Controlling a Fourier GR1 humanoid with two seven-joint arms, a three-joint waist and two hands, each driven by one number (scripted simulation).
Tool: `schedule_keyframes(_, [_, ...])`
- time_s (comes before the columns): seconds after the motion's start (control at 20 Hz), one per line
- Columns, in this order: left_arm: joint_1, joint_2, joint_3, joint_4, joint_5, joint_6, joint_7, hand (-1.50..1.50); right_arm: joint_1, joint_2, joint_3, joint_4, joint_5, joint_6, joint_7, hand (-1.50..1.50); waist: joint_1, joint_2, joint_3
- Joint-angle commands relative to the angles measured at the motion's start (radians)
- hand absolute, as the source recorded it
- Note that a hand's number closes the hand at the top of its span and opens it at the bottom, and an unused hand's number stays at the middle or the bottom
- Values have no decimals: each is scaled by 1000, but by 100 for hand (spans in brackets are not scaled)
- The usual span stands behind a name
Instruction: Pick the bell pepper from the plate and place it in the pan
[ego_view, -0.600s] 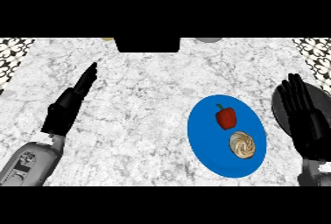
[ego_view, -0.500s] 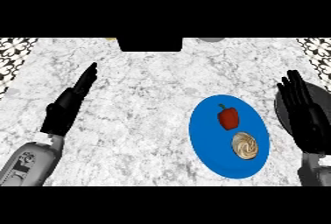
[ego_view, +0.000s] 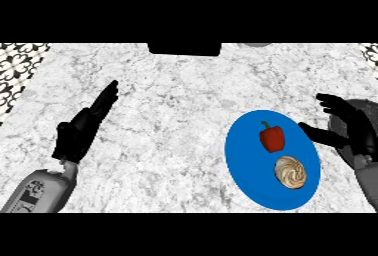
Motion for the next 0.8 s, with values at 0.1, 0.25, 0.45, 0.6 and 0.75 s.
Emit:
schedule_keyframes(0.1, [27,-21,30,-51,6,-10,95,0,-86,170,24,236,114,-125,-97,-150,-40,-15,6])
schedule_keyframes(0.25, [103,-4,39,-87,5,-16,48,0,-113,59,96,155,147,50,90,-150,-37,-19,4])
schedule_keyframes(0.45, [50,-52,4,-49,-32,12,61,0,-171,-36,188,164,247,178,230,-150,-42,-17,4])
schedule_keyframes(0.6, [47,-50,17,-46,-22,-3,65,0,-288,-13,229,159,250,315,401,-150,-35,-16,3])
schedule_keyframes(0.75, [70,-35,16,-65,-24,-18,43,0,-387,-56,258,188,207,550,511,-150,-16,-16,2])
